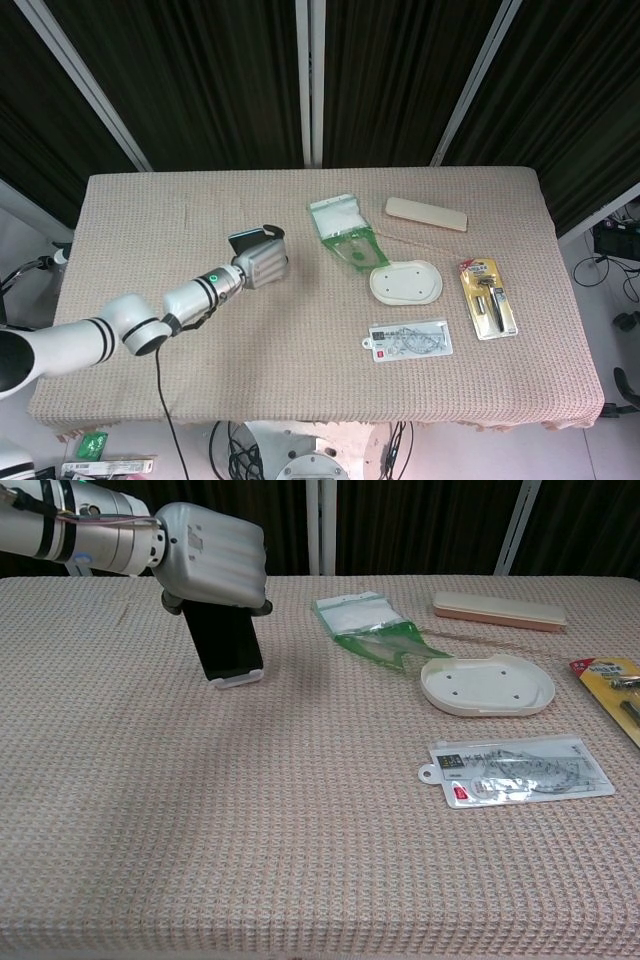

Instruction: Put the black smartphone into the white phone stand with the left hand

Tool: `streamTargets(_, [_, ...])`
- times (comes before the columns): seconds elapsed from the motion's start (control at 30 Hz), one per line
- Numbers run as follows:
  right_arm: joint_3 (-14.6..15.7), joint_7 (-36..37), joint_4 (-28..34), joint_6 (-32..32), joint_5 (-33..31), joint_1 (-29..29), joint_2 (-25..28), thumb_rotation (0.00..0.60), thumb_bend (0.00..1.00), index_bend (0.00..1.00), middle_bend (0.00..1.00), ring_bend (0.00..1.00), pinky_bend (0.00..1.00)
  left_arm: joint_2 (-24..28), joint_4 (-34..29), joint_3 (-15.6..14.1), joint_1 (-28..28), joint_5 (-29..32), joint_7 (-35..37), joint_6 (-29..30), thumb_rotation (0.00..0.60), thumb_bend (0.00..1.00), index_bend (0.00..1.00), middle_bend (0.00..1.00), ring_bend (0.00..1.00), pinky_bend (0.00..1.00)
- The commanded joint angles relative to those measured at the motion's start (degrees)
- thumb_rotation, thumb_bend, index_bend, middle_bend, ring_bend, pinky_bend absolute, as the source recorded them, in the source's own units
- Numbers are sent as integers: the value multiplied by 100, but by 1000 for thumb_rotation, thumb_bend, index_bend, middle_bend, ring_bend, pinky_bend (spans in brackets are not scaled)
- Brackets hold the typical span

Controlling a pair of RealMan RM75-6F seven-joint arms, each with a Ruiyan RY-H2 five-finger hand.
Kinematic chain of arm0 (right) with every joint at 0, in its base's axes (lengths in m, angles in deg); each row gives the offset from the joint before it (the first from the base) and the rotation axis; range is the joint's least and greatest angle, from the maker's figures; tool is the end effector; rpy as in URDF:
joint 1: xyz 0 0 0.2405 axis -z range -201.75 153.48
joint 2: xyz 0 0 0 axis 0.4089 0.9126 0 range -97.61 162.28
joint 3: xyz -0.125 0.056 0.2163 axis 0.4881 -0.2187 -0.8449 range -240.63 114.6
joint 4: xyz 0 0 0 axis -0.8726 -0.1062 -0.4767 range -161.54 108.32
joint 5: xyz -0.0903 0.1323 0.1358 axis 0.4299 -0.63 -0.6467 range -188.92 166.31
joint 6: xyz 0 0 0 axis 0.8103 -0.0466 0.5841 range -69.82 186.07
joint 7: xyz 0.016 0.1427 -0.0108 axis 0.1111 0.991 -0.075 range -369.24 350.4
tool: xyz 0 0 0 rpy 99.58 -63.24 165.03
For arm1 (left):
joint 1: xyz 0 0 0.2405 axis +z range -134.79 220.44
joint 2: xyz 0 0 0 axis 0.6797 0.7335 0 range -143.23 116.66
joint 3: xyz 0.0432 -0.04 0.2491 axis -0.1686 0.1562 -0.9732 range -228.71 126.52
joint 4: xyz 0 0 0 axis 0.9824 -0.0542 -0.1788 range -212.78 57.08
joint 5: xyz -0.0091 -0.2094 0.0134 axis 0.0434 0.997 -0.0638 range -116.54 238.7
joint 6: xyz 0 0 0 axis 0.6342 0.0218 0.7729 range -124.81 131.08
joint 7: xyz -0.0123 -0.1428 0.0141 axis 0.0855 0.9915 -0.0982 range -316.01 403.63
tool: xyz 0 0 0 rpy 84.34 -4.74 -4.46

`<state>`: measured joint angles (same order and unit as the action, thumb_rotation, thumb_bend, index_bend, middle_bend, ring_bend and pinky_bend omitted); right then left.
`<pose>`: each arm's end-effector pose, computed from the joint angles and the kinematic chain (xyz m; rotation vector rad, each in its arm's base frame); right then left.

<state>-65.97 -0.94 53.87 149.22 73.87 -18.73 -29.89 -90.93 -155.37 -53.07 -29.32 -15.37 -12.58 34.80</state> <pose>-0.3711 -0.1193 0.2090 1.2440 -0.8484 0.7665 -0.0651 0.4059 -0.0013 -2.3146 0.6665 -0.1891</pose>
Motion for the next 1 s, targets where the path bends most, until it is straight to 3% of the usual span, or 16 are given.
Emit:
streamTargets(0.03, [1, -11, 11, -8, 0, -3, 5, 600, 278, 0, 0, 0, 0, -9, -9, -7, -5, -13, 2, 21, 600, 412, 444, 498, 438, 392])
streamTargets(0.17, [0, -13, 9, -21, -23, 2, 4, 600, 279, 0, 0, 0, 0, -20, -1, -12, 2, 44, -20, 56, 600, 331, 246, 333, 317, 367])
streamTargets(0.3, [-1, -2, -2, -27, -38, 10, 6, 600, 281, 0, 0, 0, 0, -49, -1, -1, 28, 176, -117, 136, 600, 244, 111, 169, 180, 302])
streamTargets(0.77, [-27, -27, 44, -36, -27, -22, 36, 600, 282, 0, 0, 0, 0, 132, -362, -24, 81, 612, -365, 376, 600, 138, 41, 40, 85, 217])
streamTargets(0.87, [-38, -47, 75, -18, -7, -34, 52, 600, 282, 0, 0, 0, 0, 317, -632, 127, 209, 798, -154, 684, 600, 99, 36, 33, 79, 192])
streamTargets(1.0, [-49, -57, 101, 13, 32, -49, 69, 600, 282, 0, 0, 0, 0, 850, -1452, 536, 592, 1297, 532, 1390, 600, 66, 36, 33, 79, 189])
